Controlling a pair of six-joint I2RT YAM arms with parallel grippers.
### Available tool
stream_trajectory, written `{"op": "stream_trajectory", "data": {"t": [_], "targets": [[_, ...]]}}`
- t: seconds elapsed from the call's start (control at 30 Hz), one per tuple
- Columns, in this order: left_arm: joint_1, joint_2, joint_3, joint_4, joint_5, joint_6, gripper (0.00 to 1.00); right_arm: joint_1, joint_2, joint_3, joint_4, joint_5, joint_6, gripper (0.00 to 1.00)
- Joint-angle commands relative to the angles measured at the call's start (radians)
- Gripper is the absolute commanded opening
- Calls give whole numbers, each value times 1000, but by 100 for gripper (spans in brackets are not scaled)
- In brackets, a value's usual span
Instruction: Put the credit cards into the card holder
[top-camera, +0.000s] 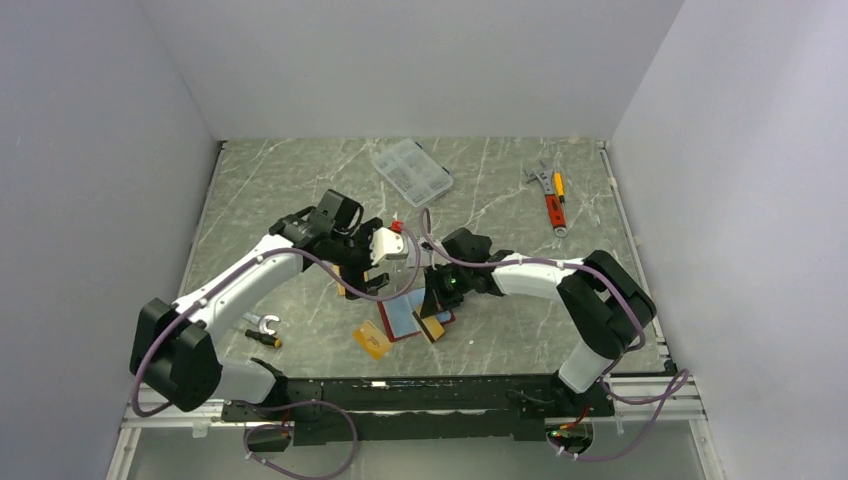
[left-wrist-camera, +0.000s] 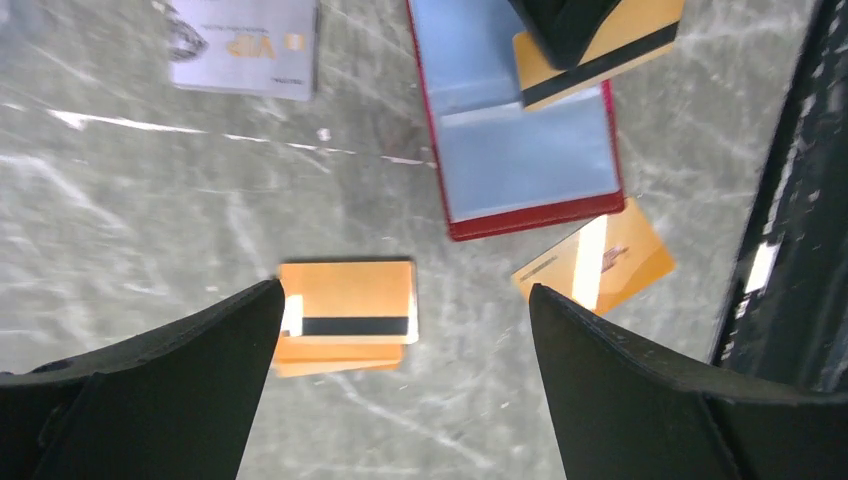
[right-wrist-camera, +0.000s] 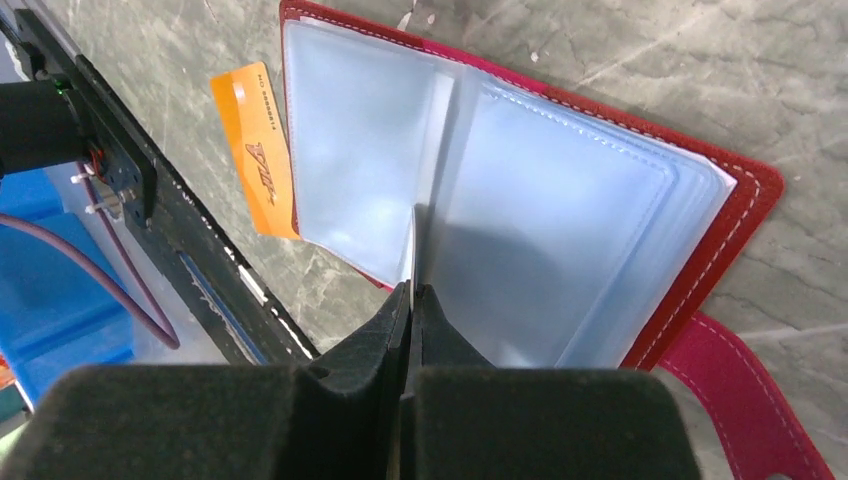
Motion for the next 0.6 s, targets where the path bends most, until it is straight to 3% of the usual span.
{"op": "stream_trajectory", "data": {"t": [0.0, 0.1, 0.17, 0.23, 0.37, 0.5, 0.57], "targets": [[-24, -66, 139, -158, -101, 281, 100, -5, -38, 29, -49, -11, -34, 0], [-33, -117, 201, -260, -100, 480, 99, -5, -50, 54, -46, -51, -19, 0], [-35, -175, 218, -338, -68, 725, 99, -5, -56, 73, -44, -74, -14, 0], [-48, -244, 189, -329, -79, 851, 99, -5, -62, 87, -38, -82, -10, 0], [-93, -350, 73, -68, -200, 799, 99, -5, -64, 100, -15, -66, 2, 0], [-141, -304, 116, -182, -203, 744, 99, -5, -50, 90, 33, -54, 20, 0], [-166, -338, 62, -80, -156, 674, 99, -5, -34, 88, 60, -52, 29, 0]]}}
